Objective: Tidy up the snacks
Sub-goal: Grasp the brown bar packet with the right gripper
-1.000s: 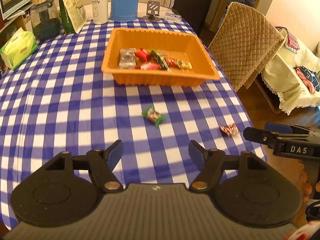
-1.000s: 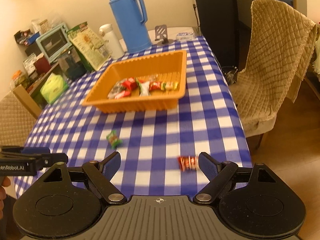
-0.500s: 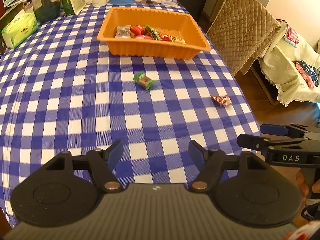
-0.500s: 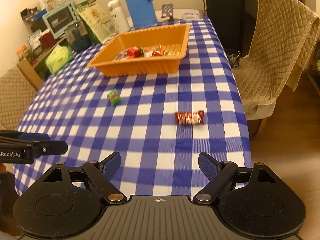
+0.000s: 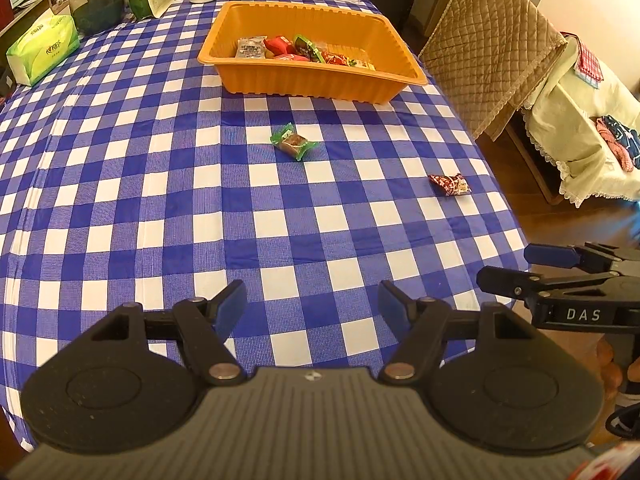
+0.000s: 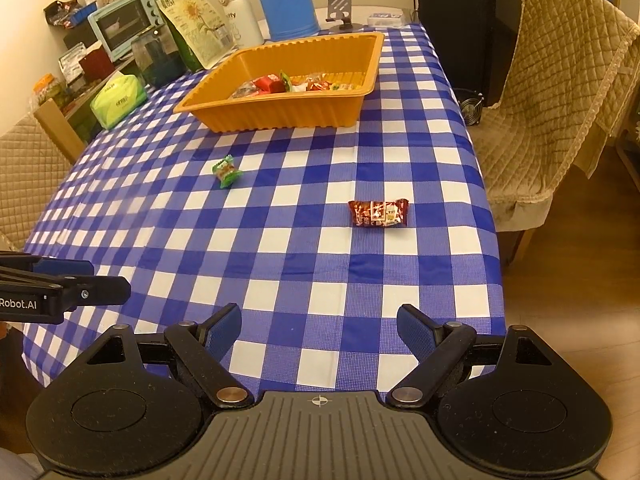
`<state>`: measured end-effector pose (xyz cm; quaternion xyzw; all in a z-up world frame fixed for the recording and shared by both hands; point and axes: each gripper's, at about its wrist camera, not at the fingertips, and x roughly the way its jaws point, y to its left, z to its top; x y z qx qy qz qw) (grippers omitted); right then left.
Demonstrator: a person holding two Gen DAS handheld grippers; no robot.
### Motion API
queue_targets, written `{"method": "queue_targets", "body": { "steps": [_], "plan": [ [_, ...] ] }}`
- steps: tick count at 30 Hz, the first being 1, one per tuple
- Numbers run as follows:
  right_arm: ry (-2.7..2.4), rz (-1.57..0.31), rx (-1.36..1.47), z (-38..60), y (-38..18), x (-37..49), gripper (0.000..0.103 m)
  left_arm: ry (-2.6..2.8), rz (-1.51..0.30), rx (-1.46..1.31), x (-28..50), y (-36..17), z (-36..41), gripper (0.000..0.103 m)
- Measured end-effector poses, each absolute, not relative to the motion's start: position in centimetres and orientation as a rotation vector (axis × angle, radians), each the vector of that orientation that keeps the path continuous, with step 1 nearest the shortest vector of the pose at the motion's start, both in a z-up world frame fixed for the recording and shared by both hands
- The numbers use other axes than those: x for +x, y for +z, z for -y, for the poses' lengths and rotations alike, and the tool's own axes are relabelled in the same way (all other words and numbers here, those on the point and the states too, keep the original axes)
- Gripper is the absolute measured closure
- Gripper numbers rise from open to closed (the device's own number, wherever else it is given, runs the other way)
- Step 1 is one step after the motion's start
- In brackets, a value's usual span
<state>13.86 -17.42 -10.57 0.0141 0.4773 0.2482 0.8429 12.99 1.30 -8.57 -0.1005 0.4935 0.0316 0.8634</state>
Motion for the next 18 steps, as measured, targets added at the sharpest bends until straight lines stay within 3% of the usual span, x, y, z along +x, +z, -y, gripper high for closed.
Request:
{"method": "queue_targets", "body": {
  "steps": [18],
  "plan": [
    [0.495, -1.031, 0.053, 15.8, -11.8, 16.0, 0.019, 0.07, -1.049, -0.195, 15.2, -9.6, -2.9, 0.034]
  ]
}}
